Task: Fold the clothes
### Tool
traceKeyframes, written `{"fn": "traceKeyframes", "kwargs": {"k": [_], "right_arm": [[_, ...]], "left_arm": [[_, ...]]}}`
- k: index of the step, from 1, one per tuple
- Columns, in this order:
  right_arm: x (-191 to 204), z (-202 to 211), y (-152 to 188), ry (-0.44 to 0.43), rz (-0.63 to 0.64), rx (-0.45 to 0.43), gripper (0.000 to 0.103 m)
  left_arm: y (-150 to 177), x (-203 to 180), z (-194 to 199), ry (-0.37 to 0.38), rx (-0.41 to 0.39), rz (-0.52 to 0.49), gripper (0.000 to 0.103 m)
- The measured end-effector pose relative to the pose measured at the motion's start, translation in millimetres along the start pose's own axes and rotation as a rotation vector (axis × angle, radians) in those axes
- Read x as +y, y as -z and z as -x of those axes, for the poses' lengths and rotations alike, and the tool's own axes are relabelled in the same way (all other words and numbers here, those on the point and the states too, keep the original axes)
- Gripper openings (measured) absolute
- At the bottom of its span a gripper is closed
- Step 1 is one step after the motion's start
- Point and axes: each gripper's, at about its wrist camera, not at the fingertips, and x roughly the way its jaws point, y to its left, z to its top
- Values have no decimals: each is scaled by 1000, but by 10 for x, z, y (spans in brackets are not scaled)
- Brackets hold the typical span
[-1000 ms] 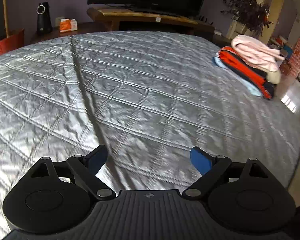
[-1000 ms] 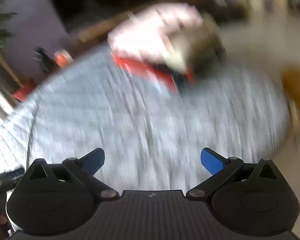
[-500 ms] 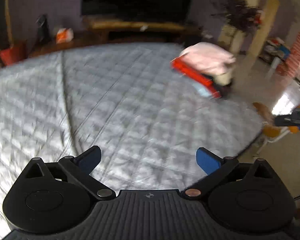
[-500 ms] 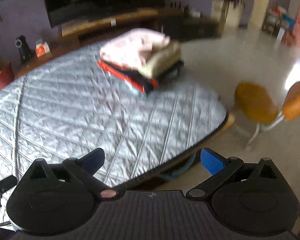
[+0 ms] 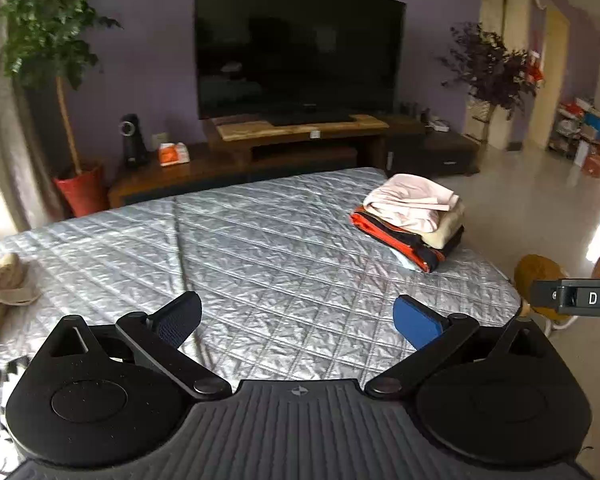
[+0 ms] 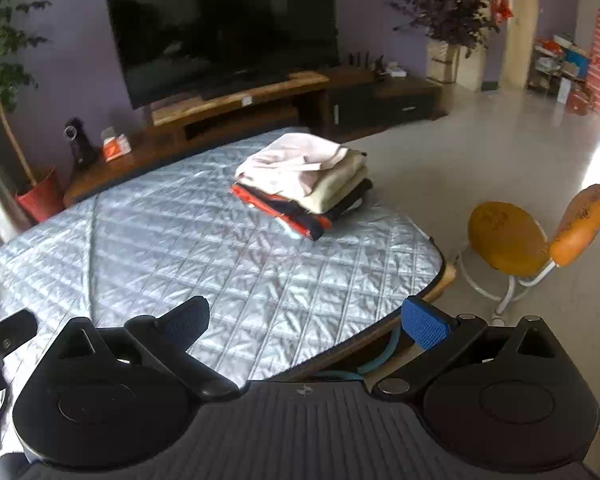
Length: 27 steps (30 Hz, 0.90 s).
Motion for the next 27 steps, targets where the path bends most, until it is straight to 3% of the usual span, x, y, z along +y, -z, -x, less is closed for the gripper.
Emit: {"fn": "traceKeyframes", "kwargs": {"k": [6,27], "right_arm": [[51,216,68,-82,2,-38,103],[248,455,164,-119,39,-49,103]], "left_arm": [[33,-125,252,-48,17,-43,103],[10,-77,638,-56,-8,-29,103]]}}
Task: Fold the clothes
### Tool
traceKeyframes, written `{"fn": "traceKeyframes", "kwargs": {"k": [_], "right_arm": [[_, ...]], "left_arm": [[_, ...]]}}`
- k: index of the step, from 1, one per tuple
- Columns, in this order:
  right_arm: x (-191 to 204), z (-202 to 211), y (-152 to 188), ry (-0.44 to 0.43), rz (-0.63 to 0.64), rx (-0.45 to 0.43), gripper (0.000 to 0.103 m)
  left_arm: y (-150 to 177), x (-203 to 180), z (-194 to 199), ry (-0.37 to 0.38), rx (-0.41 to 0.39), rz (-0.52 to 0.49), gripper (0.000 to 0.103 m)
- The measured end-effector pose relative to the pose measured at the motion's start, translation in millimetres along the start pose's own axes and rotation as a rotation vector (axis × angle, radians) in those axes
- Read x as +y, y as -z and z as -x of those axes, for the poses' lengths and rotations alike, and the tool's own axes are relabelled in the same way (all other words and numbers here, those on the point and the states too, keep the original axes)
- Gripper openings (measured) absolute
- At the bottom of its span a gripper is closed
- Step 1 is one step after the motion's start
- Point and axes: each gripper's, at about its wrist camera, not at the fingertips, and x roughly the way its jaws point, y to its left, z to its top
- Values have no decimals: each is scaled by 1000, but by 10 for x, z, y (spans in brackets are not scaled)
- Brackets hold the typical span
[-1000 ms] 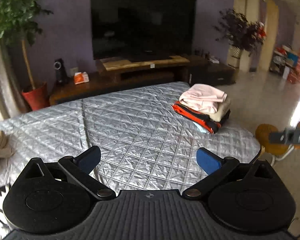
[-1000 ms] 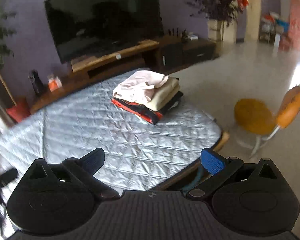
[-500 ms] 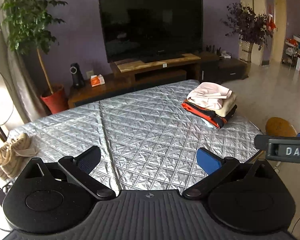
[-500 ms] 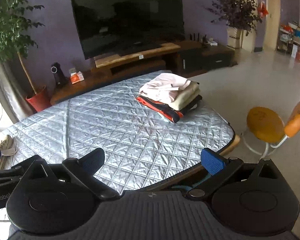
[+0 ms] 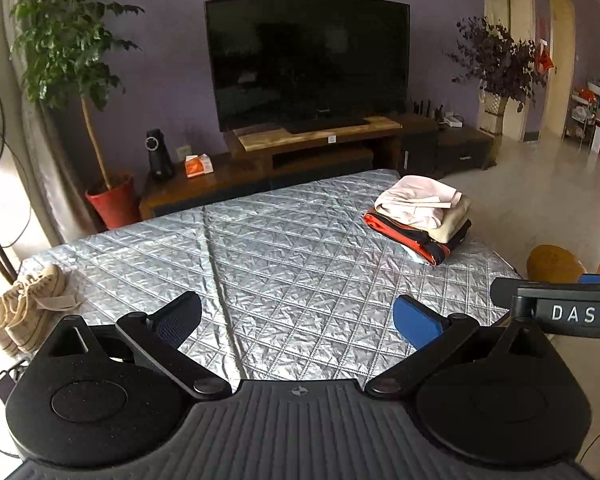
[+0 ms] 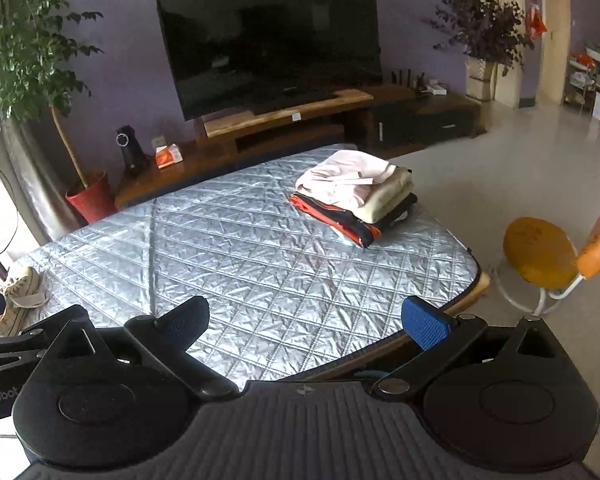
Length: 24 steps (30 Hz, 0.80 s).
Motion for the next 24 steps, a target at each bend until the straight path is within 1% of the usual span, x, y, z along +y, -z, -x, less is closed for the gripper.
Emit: {"fn": "traceKeyframes", "kwargs": {"k": [11,24], "right_arm": [[160,-75,51,-14,35,28,103],[137,-84,70,3,27,33,103]], "left_arm": [[30,123,-82,-2,21,26,103],[60,153,-120,1,33,30,103]]}}
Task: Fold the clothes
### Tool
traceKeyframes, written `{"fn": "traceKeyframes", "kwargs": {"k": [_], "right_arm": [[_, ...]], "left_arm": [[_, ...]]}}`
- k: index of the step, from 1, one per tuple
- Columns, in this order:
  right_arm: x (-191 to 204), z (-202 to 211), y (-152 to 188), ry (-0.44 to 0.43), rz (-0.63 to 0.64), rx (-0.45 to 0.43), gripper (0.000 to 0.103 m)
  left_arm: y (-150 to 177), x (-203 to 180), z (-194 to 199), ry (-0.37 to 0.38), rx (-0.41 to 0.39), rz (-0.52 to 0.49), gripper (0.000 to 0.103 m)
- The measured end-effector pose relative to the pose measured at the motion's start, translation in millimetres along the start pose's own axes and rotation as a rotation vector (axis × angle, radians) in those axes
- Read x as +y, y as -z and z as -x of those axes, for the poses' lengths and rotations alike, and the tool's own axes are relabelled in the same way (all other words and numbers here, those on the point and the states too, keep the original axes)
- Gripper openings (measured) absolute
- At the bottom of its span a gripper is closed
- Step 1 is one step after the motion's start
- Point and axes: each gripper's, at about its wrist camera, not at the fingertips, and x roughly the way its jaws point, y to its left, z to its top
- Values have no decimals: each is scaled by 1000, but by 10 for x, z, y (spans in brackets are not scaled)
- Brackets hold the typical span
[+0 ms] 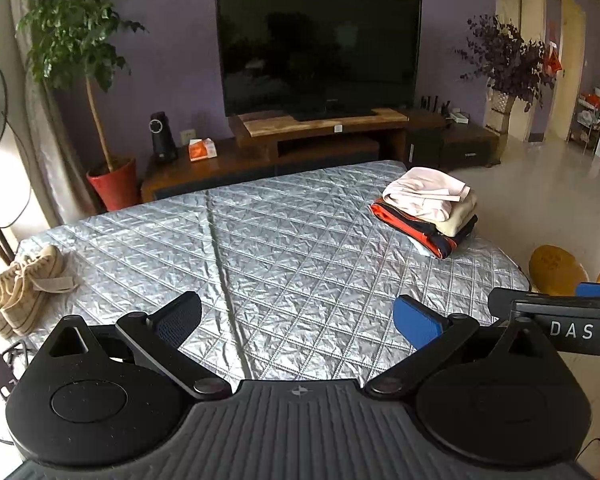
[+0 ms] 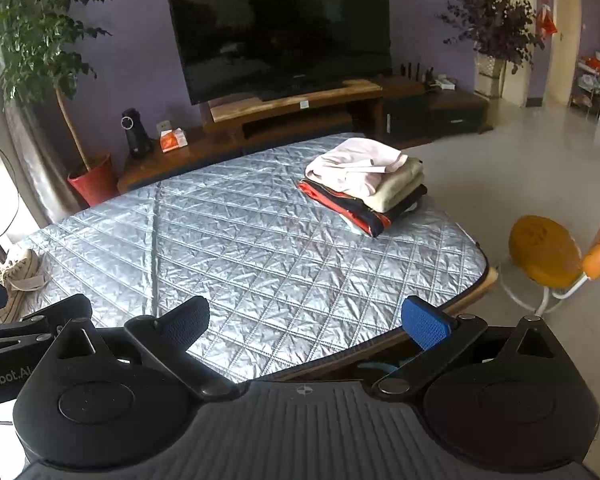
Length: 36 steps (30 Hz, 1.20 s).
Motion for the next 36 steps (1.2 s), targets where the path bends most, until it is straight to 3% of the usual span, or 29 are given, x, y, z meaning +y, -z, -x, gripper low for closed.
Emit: {"fn": "traceKeyframes", "kwargs": {"k": [36], "right_arm": [[113,-174,120,1,34,52,103]], "left_arm": [[147,161,-270,-14,59,32,103]]}}
